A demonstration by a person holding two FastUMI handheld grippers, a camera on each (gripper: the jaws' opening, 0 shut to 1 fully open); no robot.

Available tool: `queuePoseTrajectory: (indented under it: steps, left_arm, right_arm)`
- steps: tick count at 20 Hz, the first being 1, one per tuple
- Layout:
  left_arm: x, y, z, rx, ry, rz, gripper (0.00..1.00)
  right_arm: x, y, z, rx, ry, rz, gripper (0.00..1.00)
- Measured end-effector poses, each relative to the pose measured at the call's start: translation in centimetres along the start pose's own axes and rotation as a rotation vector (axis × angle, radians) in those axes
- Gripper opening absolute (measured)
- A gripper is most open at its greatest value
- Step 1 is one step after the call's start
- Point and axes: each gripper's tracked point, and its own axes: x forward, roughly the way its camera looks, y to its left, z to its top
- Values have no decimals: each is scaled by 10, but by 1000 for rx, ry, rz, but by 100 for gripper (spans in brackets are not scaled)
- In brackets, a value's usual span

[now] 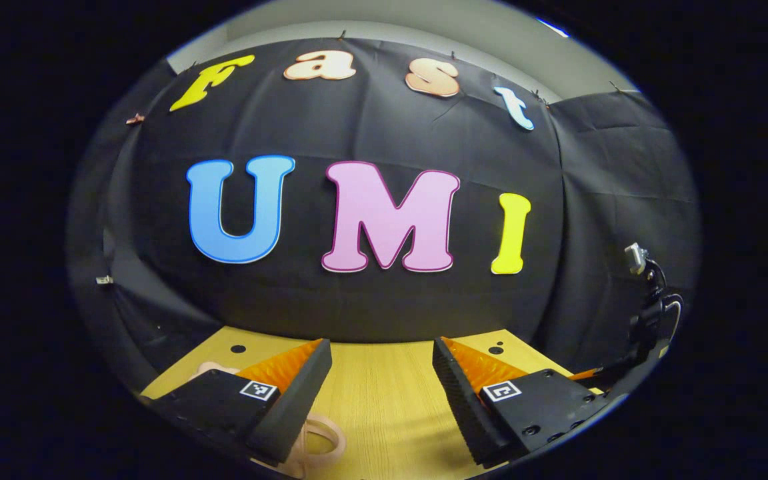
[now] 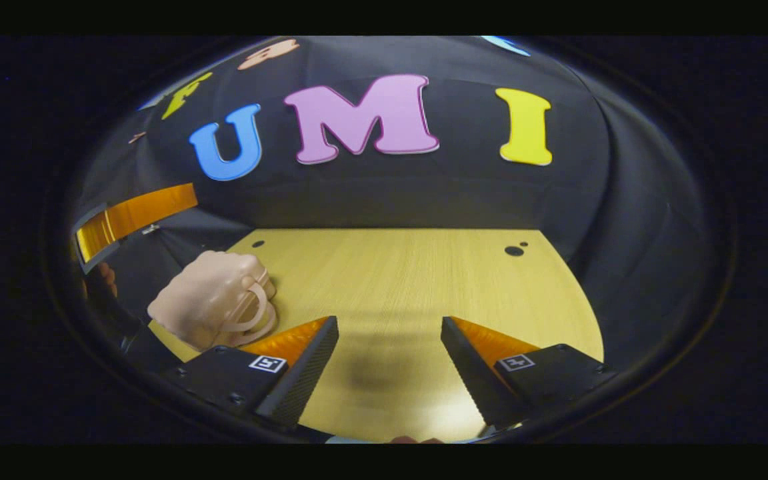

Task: First open the suitcase, pack the skin care products into it, and then close the suitcase.

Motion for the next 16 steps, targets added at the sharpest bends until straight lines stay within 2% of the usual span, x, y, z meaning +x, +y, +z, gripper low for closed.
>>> queuePoseTrajectory:
  steps: [1, 5, 7, 10, 12, 13, 16]
  left_arm:
    - [-15, -14, 3, 4, -5, 29, 96]
    - [-63, -85, 31, -45, -86, 52, 96]
    - [-80, -102, 28, 1, -79, 79, 96]
    - [-99, -135, 29, 49, -48, 50, 96]
    - [-108, -143, 35, 78, -46, 43, 95]
    - [-108, -144, 42, 86, -63, 41, 95]
    - [-106, -148, 65, 62, -92, 52, 96]
  right_arm:
    - [-18, -11, 9, -27, -38, 25, 99]
    - [-77, -53, 53, -124, -213, 71, 99]
    - [-102, -60, 71, -132, -275, 96, 98]
    - [-139, -74, 97, -126, -357, 78, 98]
    - [-160, -87, 109, -122, -416, 31, 98]
    - [-170, -84, 112, -125, -451, 13, 98]
    - [-195, -65, 127, -171, -535, 26, 98]
